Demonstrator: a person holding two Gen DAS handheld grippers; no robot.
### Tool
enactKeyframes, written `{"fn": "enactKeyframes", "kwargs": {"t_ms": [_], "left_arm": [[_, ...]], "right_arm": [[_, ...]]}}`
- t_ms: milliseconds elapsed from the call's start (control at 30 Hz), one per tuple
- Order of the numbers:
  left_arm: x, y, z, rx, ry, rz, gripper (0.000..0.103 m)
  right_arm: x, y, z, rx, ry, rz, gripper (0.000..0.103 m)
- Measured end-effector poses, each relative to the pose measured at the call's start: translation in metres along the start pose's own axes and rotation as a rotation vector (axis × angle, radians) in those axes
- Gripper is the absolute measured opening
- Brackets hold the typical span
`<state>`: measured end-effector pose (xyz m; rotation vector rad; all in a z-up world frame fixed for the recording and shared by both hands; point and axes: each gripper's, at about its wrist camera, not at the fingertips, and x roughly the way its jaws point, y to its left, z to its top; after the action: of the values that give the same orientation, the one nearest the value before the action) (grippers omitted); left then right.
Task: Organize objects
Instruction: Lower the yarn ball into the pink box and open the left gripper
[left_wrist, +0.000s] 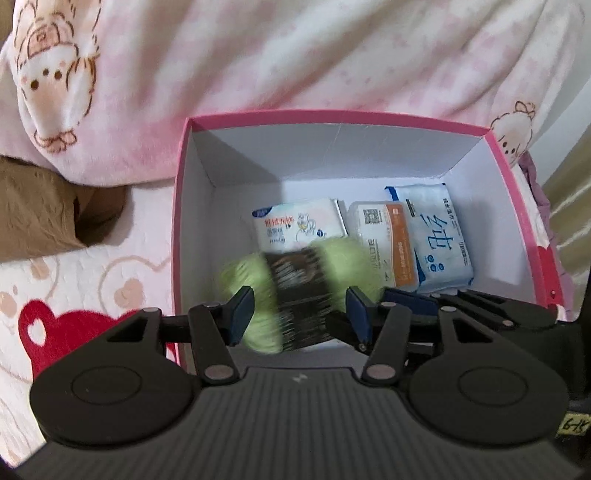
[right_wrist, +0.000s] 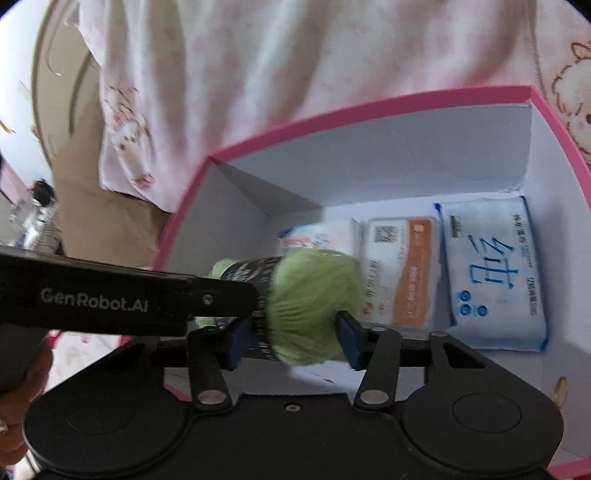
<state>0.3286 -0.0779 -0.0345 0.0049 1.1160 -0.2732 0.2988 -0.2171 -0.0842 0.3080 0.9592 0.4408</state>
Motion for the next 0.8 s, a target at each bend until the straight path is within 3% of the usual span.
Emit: {"fn": "enactKeyframes", "kwargs": {"t_ms": [133, 267, 400, 800], "left_arm": [[-0.012, 0.004, -0.004, -0.023, -0.048, -0.052, 0.056], [-0.043, -0.002, -0.014, 0.063, -0.1, -0.02, 0.056], [-0.082, -0.002, -0.033, 0.088, -0.133, -0.043, 0.058], [-0.197, 0.01, -0.093, 0.087, -0.159, -0.159, 0.062]], "right_arm": [[-0.012, 0.005, -0.004, -0.063, -0.031, -0.043, 0.053], [-0.046, 0.014, -0.012, -0.113, -0.041, -0.052, 0.054], [-0.085, 0.032, -0.021, -0.174, -0.05, -0.066, 0.054], [-0.202, 0.095, -0.046, -0.34, -0.147, -0.104, 0.065]]}}
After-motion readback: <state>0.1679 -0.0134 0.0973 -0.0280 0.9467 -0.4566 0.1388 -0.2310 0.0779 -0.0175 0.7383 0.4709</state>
